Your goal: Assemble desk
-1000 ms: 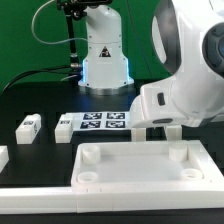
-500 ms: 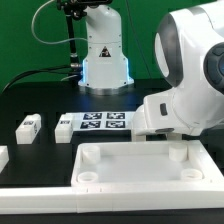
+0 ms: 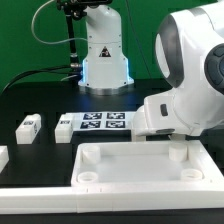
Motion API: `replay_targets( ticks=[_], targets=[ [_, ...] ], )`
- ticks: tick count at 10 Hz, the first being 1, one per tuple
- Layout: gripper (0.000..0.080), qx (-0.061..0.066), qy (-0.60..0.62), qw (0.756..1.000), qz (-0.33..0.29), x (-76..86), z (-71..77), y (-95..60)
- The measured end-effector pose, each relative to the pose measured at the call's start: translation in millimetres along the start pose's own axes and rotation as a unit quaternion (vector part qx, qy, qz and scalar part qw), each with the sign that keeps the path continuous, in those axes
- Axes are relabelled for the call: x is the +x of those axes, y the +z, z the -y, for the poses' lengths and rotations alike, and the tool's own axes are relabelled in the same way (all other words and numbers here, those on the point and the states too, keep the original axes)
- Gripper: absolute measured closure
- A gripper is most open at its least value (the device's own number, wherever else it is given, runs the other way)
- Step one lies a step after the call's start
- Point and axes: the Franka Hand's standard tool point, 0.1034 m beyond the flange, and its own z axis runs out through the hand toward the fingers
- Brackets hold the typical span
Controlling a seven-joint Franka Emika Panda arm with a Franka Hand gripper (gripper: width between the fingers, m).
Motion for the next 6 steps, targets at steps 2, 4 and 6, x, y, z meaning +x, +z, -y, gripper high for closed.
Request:
replay_targets(
  ticks=[2,4,6],
  targets=[
    [0.0509,0.0,0.0,1.0,0.0,0.0,0.0,0.0],
    [0.0509,0.0,0.0,1.0,0.0,0.0,0.0,-0.1],
    [0.0509,0.017,-0.002,1.0,0.01,-16.0,-3.4,-35.7]
  ],
)
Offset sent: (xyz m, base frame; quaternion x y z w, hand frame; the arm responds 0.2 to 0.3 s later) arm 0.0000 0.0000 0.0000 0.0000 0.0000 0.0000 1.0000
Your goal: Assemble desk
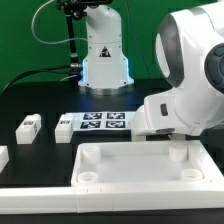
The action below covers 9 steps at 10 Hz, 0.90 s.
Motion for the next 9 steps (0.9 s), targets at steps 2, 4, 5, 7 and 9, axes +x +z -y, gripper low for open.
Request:
replay_targets(
  ticks=[2,4,5,7,9],
  targets=[
    [0.0509,0.027,0.006,0.999,-0.03,-17.5,-9.9,-44.9],
    [0.0509,0.026,0.003,0.998,-0.063,-21.4,-12.8,-67.4],
    [0.0509,0.026,0.003,0.992,-0.12,-8.9,-8.6,-66.3],
    [0.0509,0.026,0.007,0.982,-0.185,-13.6,-9.3,-69.1],
    [0.0509,0.025,-0.004,0.972,-0.233,-22.9,-12.8,-98.5]
  ],
)
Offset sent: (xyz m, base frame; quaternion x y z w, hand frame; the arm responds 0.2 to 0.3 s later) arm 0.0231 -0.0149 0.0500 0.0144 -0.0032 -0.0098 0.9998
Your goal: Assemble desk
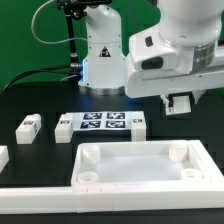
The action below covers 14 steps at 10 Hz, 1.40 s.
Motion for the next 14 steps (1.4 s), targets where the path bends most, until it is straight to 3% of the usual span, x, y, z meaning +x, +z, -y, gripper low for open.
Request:
replay_targets(
  ticks=[2,3,4,5,7,9,10,11,12,14],
  targets=[
    [0.0509,0.004,-0.027,0.998,-0.054,14.0,-10.4,-57.5],
    [0.0509,0.006,-0.03,0.997,-0.076,21.4,-13.3,-75.4],
    [0.0509,0.003,-0.031,0.99,-0.141,31.1,-11.4,-73.6],
    [0.0509,0.0,-0.03,0.988,-0.153,22.7,-13.1,-66.3],
    [0.0509,-0.003,-0.034,0.969,-0.245,36.7,-15.1,-74.8],
    [0.0509,-0.016,-0.064,0.948,-0.312,55.1,-25.4,-90.4],
    [0.0509,-0.023,-0.076,0.93,-0.358,67.8,-23.7,-108.3],
    [0.0509,-0.039,-0.1,0.914,-0.392,73.3,-16.8,-114.7],
    [0.0509,-0.035,-0.092,0.897,-0.431,73.2,-18.8,-111.4],
    [0.0509,-0.036,-0.09,0.89,-0.445,72.6,-21.4,-106.9]
  ],
)
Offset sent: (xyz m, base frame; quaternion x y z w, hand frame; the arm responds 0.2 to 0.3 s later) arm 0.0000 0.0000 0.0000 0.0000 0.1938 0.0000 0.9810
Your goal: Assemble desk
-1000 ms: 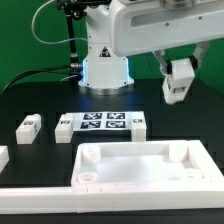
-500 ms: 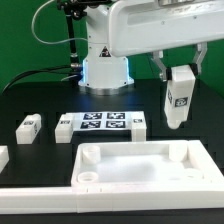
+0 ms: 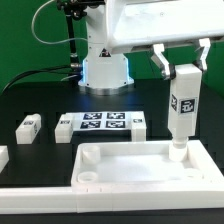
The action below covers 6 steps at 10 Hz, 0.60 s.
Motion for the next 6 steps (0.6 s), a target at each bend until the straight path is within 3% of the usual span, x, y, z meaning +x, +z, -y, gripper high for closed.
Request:
replay_targets(
  ticks=[2,4,6],
  targets=[
    [0.0509,0.0,0.0,1.0,0.001,-0.8,0.7,1.3],
    [0.0509,0.004,-0.008,1.0,-0.008,2.0,12.6,11.4],
    [0.0509,0.001,-0.019,1.0,-0.011,0.1,8.9,22.0]
  ],
)
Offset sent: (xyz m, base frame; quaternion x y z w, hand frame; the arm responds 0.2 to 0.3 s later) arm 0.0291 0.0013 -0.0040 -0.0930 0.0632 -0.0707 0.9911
